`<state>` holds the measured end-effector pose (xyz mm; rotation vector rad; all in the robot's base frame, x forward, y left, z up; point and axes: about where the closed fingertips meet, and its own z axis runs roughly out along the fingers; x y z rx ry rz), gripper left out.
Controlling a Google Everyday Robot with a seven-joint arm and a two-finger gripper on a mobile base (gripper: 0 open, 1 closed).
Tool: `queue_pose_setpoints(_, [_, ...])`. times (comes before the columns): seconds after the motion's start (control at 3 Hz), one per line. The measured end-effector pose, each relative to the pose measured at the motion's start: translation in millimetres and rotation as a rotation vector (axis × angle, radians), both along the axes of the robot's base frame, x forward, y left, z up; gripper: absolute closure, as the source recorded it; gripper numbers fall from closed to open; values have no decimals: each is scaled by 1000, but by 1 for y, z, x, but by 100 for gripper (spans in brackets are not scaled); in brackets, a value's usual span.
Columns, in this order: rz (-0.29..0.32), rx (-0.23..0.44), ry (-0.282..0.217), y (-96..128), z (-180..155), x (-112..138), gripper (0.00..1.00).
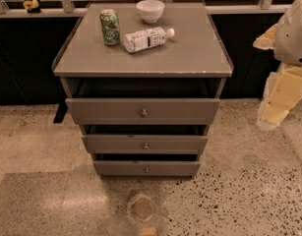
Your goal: Open bottom drawer
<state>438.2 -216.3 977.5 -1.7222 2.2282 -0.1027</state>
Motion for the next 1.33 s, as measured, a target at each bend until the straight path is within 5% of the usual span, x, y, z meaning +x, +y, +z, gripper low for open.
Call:
queue_pose_setpoints(0.33, [1,0,-3,0,1,0,0])
queue_pose_setpoints(0.67, [50,-27,-11,-11,-3,-28,0])
queue_pose_setpoints(1.0, [37,-11,-67,-48,-17,-97,0])
queue_pose_setpoints(1.33, [-70,64,-53,-115,-86,-155,0])
